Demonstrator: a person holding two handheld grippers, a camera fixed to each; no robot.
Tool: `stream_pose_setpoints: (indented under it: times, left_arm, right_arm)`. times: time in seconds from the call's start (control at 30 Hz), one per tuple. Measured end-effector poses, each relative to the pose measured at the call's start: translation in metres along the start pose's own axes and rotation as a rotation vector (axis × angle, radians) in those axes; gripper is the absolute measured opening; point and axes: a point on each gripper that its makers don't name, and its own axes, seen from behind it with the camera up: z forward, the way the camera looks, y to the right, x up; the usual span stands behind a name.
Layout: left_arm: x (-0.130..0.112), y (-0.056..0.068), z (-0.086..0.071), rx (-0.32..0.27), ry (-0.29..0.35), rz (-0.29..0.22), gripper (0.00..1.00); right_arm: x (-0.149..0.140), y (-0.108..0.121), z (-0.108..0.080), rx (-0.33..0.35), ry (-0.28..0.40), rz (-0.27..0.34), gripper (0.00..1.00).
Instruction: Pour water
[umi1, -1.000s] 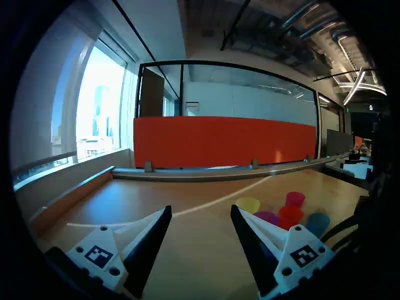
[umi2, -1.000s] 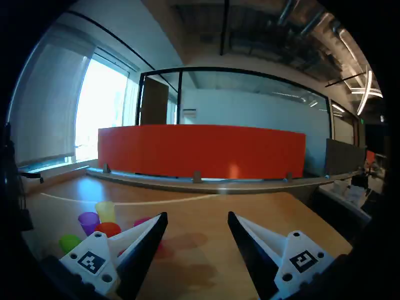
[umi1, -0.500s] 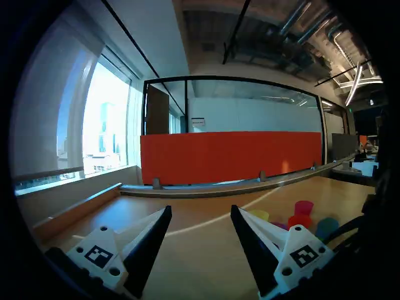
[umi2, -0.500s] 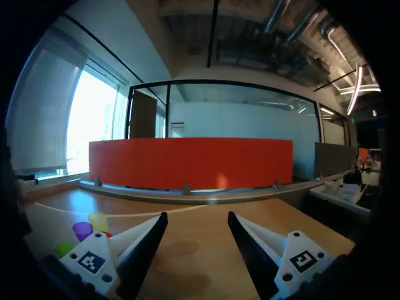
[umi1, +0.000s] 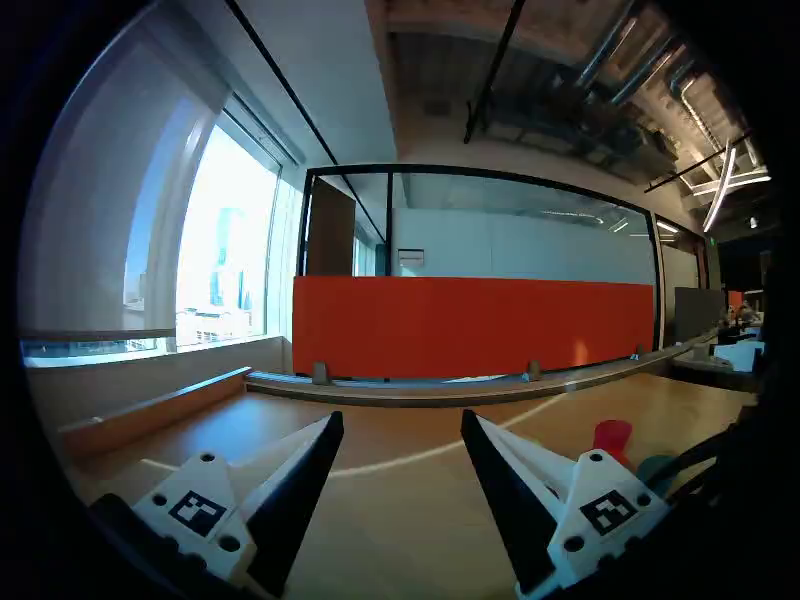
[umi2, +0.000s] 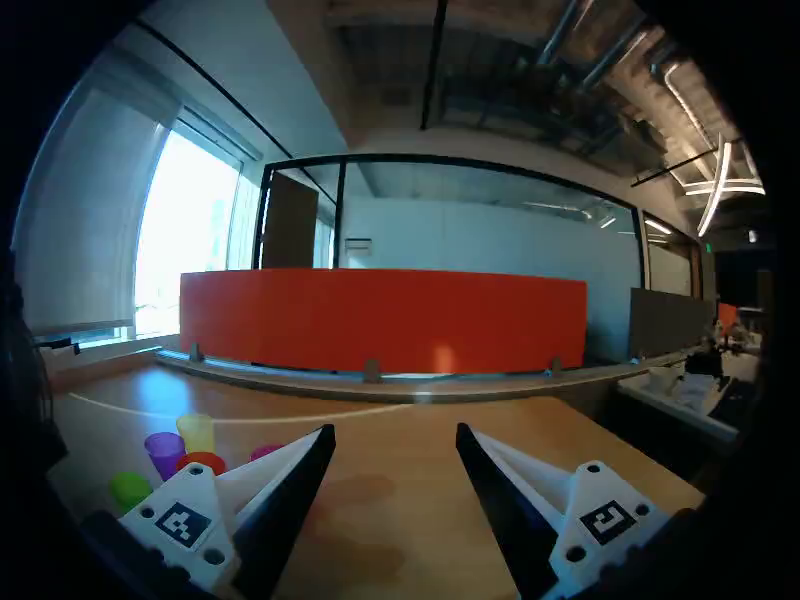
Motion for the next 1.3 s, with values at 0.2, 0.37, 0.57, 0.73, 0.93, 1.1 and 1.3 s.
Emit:
stream_pose_setpoints:
  times: [0.2, 0.37, 0.57, 0.73, 0.93, 1.1, 1.3]
  left_arm:
    - [-0.013, 0.001, 0.002, -0.006, 0.01, -0.023, 0.87]
    - [-0.028, -0.003, 0.006, -0.007, -0.004, -0.011, 0.87]
    - [-0.036, -0.004, 0.01, -0.011, 0.001, 0.001, 0.87]
    - [-0.051, -0.006, 0.012, -0.006, -0.015, 0.016, 0.87]
    - [-0.063, -0.009, 0.013, 0.001, -0.034, 0.013, 0.87]
    - [-0.067, -0.01, 0.015, 0.0, -0.038, 0.01, 0.87]
    - [-0.077, -0.011, 0.018, -0.001, -0.056, 0.017, 0.87]
  right_arm:
    - [0.006, 0.006, 0.001, -0.021, 0.005, -0.003, 0.94]
    - [0.009, 0.008, 0.004, -0.04, 0.003, -0.013, 0.94]
    - [0.009, 0.002, 0.007, -0.036, -0.006, -0.006, 0.94]
    - [0.007, 0.0, 0.007, -0.035, -0.014, 0.007, 0.94]
    - [0.007, 0.0, 0.007, -0.037, -0.018, 0.006, 0.94]
    - [0.007, 0.002, 0.006, -0.037, -0.022, 0.004, 0.94]
    - [0.004, 0.002, 0.005, -0.035, -0.024, 0.014, 0.94]
